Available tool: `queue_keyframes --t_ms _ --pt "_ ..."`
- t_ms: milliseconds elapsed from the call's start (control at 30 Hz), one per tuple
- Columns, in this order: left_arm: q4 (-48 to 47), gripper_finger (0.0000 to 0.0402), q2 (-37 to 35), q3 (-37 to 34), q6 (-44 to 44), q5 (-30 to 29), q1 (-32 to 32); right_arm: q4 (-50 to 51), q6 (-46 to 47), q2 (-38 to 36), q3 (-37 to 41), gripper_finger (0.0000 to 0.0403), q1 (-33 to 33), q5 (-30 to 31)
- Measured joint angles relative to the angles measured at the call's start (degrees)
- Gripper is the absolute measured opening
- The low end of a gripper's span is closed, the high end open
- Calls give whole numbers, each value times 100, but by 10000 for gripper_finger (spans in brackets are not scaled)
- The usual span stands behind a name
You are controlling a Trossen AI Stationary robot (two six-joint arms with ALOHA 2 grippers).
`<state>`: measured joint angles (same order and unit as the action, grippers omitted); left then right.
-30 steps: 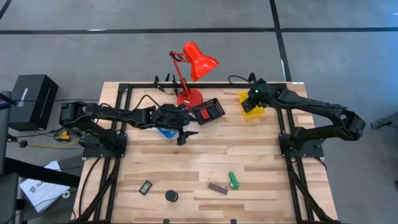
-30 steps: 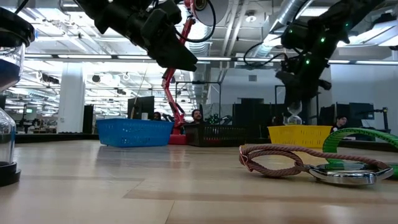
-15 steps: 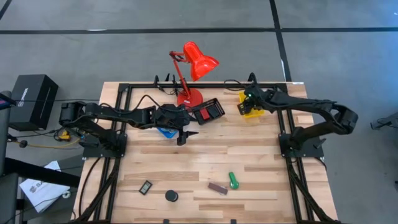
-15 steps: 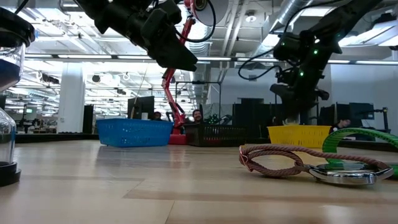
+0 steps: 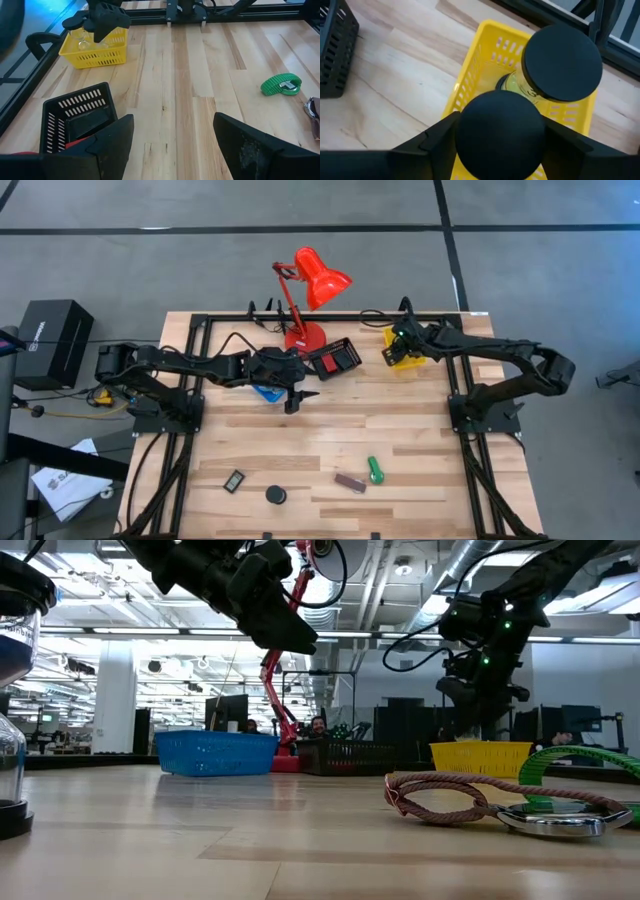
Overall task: Pick & Place Office items
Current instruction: Put the green hourglass into the yellow bin, then put the brown wristwatch into the blue bin
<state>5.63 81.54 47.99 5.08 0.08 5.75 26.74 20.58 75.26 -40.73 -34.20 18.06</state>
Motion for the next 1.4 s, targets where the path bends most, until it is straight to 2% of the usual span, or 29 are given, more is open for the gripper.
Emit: queue_keyframes --t_ms 367,867,1000,1167,1400 --pt "0 269 0 0 0 -1 -2 383 0 -107 -191 232 0 -9" --pt "-2 269 0 0 0 -2 0 2071 -17 -107 -1478 235 4 -37" --pt "-2 269 0 0 0 -2 -1 2673 -15 -109 -1947 232 37 -343" --pt "26 269 0 0 0 -1 0 2839 -15 -158 -2300 231 521 -447" --pt "75 269 0 0 -142 -1 0 2924 134 -273 -2339 231 1732 -446"
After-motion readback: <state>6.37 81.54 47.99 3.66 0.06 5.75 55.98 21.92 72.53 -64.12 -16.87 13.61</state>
